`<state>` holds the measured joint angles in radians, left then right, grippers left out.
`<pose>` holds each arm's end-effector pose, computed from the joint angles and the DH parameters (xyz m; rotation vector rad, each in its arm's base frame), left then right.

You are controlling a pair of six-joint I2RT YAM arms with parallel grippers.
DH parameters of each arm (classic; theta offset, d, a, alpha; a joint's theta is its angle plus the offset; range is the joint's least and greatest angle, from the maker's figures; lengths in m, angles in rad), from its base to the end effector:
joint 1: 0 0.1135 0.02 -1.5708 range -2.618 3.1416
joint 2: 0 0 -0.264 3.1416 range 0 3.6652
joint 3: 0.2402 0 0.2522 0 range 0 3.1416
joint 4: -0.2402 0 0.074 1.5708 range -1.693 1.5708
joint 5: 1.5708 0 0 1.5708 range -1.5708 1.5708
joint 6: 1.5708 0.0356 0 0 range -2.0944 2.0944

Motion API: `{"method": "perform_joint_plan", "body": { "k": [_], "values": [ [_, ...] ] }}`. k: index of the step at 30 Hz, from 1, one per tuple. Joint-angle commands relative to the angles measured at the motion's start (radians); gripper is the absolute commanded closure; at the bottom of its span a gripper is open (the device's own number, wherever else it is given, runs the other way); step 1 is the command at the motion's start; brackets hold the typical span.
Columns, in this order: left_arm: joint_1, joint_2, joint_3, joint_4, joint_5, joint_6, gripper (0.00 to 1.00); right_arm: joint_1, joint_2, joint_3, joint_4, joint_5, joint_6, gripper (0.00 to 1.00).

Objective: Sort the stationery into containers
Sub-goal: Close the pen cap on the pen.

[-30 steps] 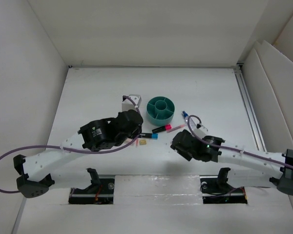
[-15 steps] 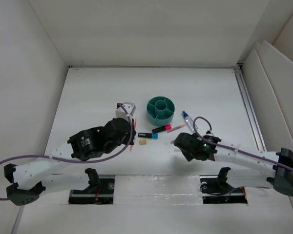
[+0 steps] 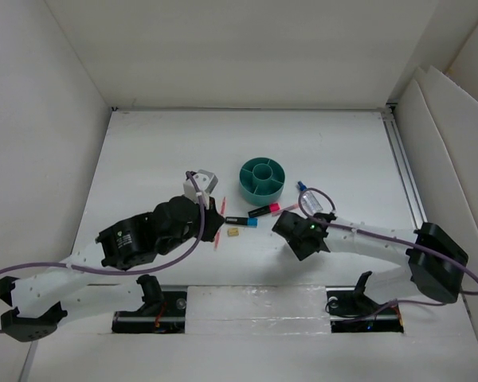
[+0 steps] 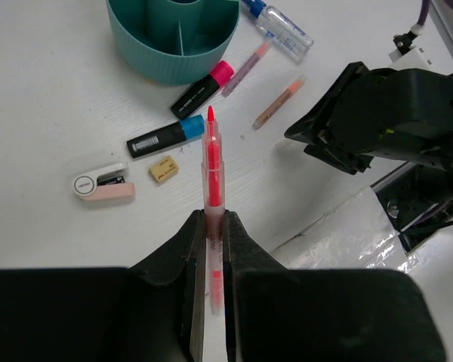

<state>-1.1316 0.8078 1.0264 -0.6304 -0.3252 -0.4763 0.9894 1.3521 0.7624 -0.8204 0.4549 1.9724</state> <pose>0.0793 -0.1422 0.3729 0.4450 1.9835 -0.7225 0.1320 0.1724 0.1802 1.3042 2.3308 0.1587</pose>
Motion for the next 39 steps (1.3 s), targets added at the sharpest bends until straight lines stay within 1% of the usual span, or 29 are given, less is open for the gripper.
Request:
{"method": "perform_joint_plan", "body": {
  "k": [1, 7, 13, 20, 22, 26, 36, 39],
  "values": [
    [-0.019, -0.010, -0.011, 0.037, 0.012, 0.021, 1.00, -0.008, 0.018, 0.026, 0.038, -0.013, 0.072, 0.49],
    [-0.019, -0.010, -0.020, 0.046, 0.023, 0.021, 1.00, -0.017, 0.080, 0.037, 0.038, -0.022, 0.072, 0.49],
    [-0.028, -0.029, -0.029, 0.055, 0.032, 0.021, 1.00, -0.026, 0.091, 0.037, 0.047, -0.032, 0.072, 0.49],
    [-0.028, -0.048, -0.029, 0.055, 0.041, 0.021, 1.00, -0.044, 0.157, 0.037, 0.047, -0.071, 0.063, 0.49],
    [-0.028, -0.059, -0.029, 0.055, 0.041, 0.021, 1.00, -0.044, 0.166, 0.037, 0.038, -0.091, 0.063, 0.51],
    [-0.028, -0.078, -0.029, 0.055, 0.041, 0.021, 1.00, -0.054, 0.167, 0.028, 0.038, -0.101, 0.063, 0.51],
    [-0.039, -0.087, -0.038, 0.064, 0.051, 0.021, 1.00, -0.074, 0.208, 0.018, -0.006, -0.163, 0.045, 0.51],
    [-0.039, -0.096, -0.038, 0.064, 0.051, 0.021, 1.00, -0.083, 0.232, 0.047, -0.054, -0.173, 0.036, 0.52]
  ]
}}
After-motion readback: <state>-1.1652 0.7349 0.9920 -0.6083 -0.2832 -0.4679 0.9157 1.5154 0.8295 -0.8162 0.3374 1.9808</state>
